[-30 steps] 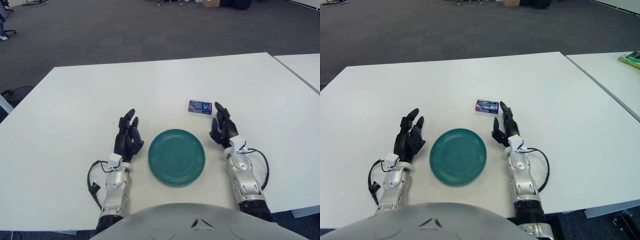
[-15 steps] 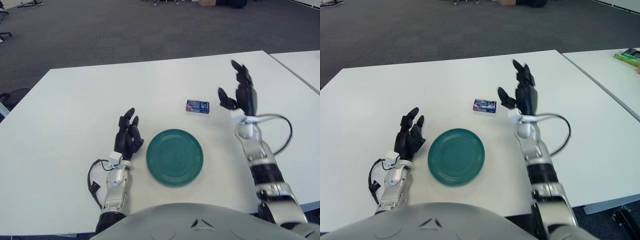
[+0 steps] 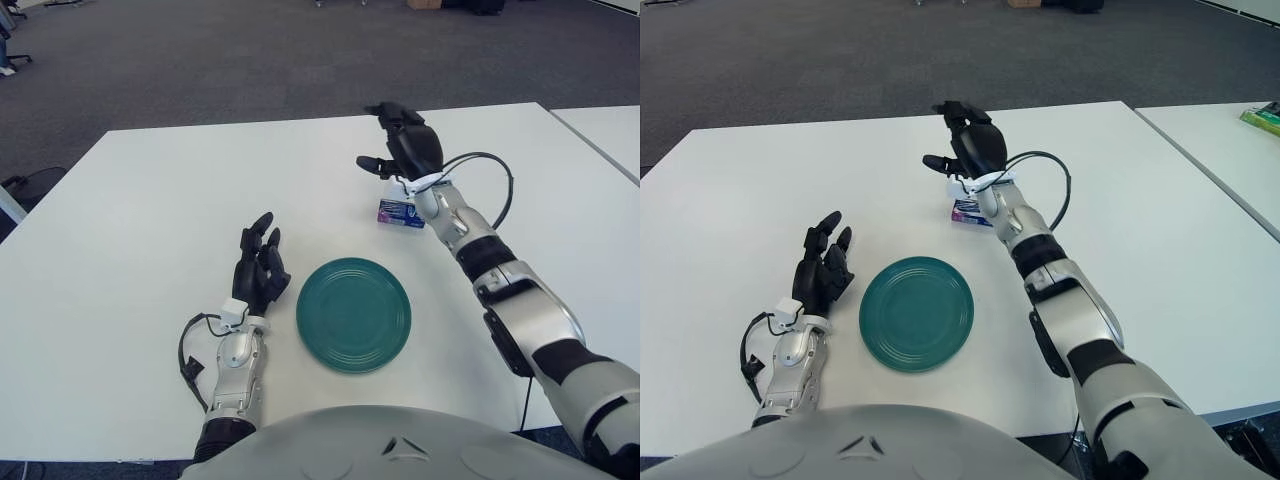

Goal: Put the gum into the plate.

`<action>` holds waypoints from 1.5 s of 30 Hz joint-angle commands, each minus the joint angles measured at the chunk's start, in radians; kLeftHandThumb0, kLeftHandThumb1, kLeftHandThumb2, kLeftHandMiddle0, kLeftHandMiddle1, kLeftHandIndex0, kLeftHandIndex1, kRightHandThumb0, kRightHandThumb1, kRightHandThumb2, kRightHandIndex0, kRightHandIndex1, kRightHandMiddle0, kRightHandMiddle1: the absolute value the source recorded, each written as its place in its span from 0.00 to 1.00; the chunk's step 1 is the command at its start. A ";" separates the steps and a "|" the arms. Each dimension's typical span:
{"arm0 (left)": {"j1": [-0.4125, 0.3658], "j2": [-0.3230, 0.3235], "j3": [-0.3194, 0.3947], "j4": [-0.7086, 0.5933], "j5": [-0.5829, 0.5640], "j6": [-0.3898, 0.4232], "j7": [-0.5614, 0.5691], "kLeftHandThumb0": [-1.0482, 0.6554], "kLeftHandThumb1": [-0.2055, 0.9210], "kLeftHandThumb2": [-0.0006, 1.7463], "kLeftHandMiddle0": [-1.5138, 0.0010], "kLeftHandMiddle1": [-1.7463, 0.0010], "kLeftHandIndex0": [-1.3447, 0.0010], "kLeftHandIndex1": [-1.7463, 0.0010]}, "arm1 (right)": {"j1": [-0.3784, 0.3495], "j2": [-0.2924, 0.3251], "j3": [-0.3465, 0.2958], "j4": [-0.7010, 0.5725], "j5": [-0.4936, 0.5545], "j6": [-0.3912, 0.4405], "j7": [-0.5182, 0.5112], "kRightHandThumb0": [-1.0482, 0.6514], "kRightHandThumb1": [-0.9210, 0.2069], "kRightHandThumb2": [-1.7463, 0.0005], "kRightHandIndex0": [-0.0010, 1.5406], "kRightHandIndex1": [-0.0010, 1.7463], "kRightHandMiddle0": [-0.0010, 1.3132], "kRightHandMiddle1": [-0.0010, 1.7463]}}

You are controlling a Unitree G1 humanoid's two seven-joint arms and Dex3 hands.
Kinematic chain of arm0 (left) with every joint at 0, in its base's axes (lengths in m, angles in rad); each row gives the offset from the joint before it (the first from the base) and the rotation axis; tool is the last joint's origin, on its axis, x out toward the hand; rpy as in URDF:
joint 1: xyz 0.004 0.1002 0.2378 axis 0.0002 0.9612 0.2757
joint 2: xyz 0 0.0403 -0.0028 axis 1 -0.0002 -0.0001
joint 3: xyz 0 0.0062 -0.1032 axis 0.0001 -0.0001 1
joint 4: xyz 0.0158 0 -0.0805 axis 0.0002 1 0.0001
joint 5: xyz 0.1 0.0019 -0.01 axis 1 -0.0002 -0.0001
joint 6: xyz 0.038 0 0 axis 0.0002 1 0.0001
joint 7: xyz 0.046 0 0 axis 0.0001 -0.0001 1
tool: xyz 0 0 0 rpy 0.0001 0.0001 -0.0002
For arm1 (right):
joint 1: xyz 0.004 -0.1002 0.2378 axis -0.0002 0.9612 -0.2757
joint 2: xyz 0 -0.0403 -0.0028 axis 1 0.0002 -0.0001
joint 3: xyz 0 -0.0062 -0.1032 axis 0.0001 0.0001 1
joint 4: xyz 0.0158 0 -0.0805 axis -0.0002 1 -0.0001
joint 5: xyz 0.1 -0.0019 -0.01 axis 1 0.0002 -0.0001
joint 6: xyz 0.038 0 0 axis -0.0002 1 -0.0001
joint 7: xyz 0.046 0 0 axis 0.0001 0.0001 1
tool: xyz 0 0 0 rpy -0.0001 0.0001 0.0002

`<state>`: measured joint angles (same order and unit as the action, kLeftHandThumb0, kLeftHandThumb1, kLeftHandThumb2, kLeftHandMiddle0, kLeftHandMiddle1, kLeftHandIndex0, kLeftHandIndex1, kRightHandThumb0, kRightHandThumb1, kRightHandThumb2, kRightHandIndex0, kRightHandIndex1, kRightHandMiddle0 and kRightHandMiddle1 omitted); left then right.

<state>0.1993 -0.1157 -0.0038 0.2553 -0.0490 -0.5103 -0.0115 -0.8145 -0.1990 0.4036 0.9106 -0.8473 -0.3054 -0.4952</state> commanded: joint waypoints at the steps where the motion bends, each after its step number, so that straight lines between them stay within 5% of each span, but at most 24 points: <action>1: 0.027 -0.014 0.000 0.043 0.003 0.004 0.012 0.12 1.00 0.49 0.73 0.99 0.93 0.54 | -0.047 0.001 0.041 0.089 -0.014 0.001 -0.009 0.17 0.00 0.66 0.30 0.02 0.06 0.47; 15: 0.015 -0.015 0.003 0.064 -0.024 0.012 -0.006 0.15 1.00 0.48 0.71 0.99 0.93 0.53 | -0.084 0.058 0.164 0.300 -0.020 0.025 -0.059 0.18 0.00 0.65 0.32 0.02 0.01 0.46; 45: 0.004 -0.007 0.004 0.064 -0.057 0.073 -0.022 0.16 1.00 0.48 0.65 0.98 0.78 0.43 | 0.079 0.050 0.256 0.447 -0.008 0.115 0.004 0.17 0.00 0.61 0.32 0.01 0.00 0.40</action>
<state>0.1822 -0.1148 0.0000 0.2693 -0.1055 -0.4749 -0.0302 -0.7702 -0.1446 0.6494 1.3242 -0.8532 -0.2171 -0.5305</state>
